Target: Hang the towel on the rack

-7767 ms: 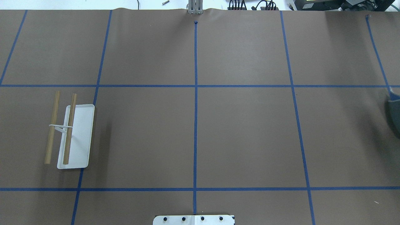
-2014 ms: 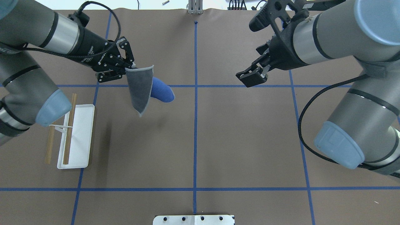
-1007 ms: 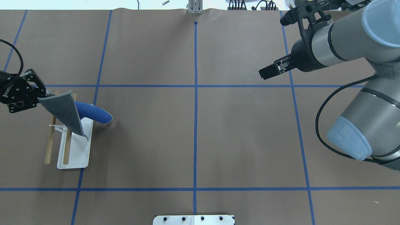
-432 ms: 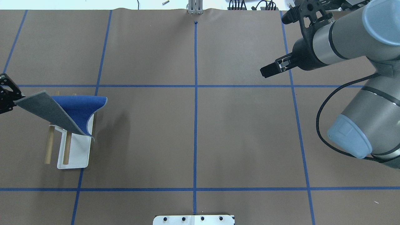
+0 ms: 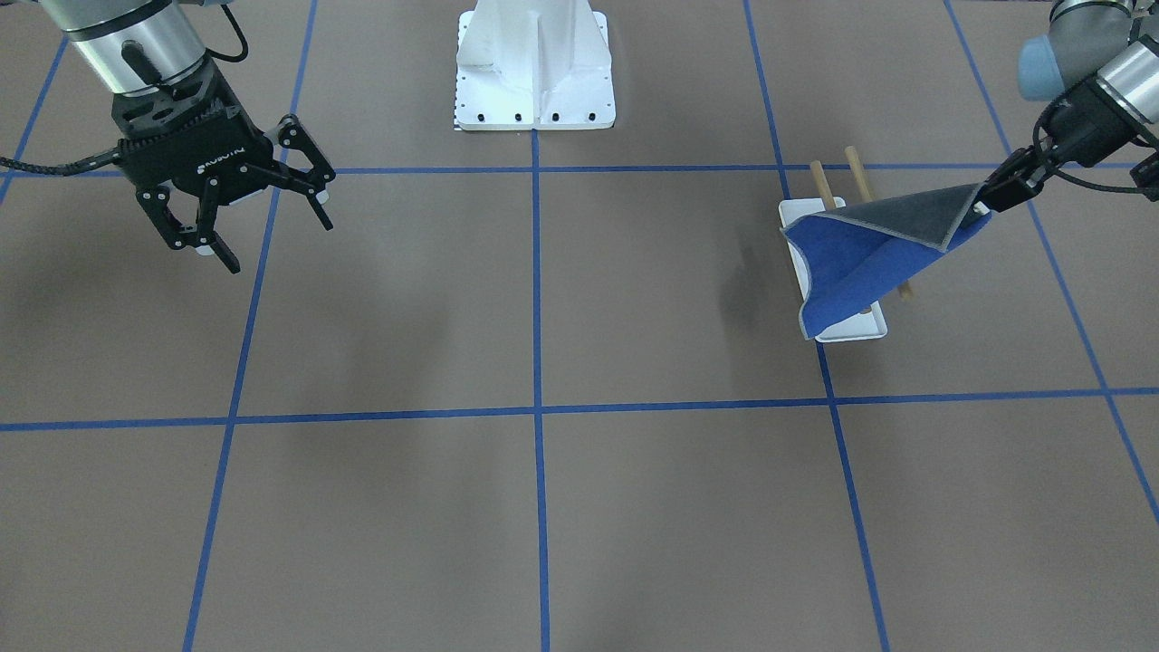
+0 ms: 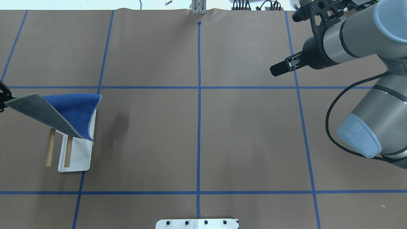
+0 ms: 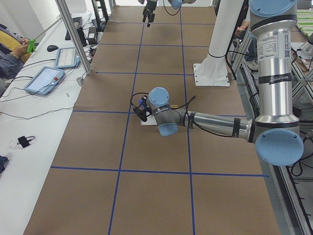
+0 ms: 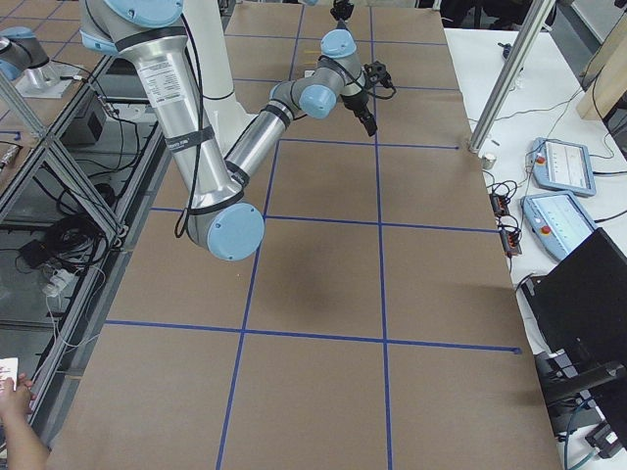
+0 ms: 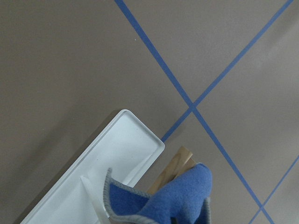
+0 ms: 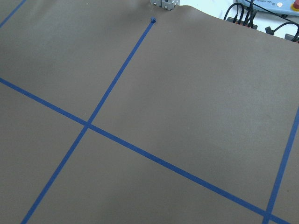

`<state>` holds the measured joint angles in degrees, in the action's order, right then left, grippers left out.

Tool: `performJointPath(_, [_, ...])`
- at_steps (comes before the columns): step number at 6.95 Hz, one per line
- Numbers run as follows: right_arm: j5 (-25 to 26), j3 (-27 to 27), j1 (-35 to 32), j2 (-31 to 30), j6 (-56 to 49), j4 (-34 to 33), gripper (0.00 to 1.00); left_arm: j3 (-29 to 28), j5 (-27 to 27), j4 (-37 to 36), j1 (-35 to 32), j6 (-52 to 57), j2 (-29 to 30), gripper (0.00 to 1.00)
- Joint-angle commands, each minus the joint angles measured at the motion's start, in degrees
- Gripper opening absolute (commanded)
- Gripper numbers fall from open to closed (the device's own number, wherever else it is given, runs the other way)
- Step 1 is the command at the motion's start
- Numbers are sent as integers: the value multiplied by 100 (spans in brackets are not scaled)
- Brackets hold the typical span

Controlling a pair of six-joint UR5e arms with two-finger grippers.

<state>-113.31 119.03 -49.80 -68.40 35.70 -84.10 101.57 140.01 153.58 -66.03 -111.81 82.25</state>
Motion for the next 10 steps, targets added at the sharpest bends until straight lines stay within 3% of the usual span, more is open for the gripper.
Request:
performJointPath(1, [11, -117, -30, -33, -2, 7, 100, -76, 61, 137, -86, 1, -42, 0])
performJointPath(2, [2, -204, -65, -42, -11, 7, 100, -76, 62, 137, -86, 1, -51, 8])
performJointPath(4, [2, -354, -126, -42, -28, 25, 100, -207, -8, 129, -86, 1, -103, 89])
performJointPath(5, [-6, -407, -153, -42, -46, 25, 100, -312, -69, 128, -95, 1, -121, 97])
performJointPath(8, [-59, -635, -310, -42, -81, 16, 100, -524, -105, 120, -270, 262, -112, 98])
performJointPath(10, [-689, -968, -888, -190, -299, -19, 100, -542, -105, 76, -681, 1321, -77, 98])
